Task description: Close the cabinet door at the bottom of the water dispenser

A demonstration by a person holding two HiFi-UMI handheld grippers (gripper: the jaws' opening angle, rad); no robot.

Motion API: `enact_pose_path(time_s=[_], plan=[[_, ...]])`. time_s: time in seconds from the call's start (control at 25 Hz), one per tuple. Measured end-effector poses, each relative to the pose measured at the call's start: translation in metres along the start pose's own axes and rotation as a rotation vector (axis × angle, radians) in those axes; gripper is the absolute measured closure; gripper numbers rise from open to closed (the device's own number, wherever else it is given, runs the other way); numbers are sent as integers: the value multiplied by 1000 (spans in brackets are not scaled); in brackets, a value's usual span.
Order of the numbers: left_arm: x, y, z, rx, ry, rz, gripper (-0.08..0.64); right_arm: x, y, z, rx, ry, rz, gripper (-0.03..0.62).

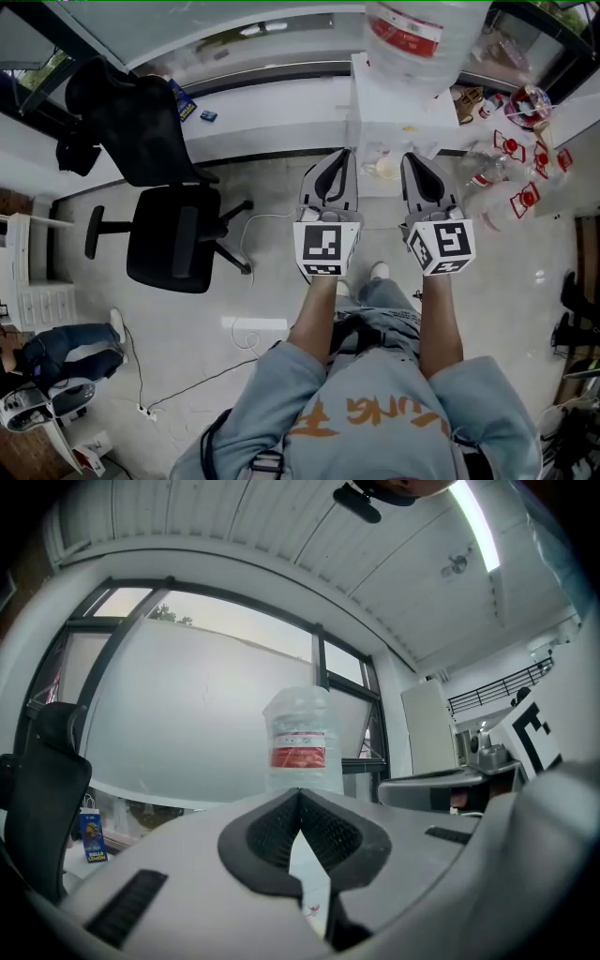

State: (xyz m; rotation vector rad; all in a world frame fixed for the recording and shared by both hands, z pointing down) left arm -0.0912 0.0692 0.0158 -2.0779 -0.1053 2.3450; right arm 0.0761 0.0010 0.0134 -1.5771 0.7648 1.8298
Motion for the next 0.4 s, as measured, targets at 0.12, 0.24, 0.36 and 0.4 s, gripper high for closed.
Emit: enact_pose_path(time_s=[0.12, 0.24, 0.36, 0.4], plan=[[-4, -4, -2, -3, 3, 20, 540, -1, -3, 3, -2, -2, -4, 563], [-5, -8, -4, -6, 1, 34, 540, 0, -6, 5, -1, -4, -5, 563], [-2, -10, -5, -8, -8, 36, 540, 2, -6, 7, 6, -5, -10, 563], [-2, -11, -5, -7, -11, 37, 540, 3, -6, 7, 9, -5, -12, 563]])
Point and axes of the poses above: the fingertips, and each gripper's own axes: y forward along the fingers, z to its left, x out of its top, the point moved 9 cm from there along -y, backward along the fingers, and after that the axes turned 6 degrees about -y, right-handed, at the moved point
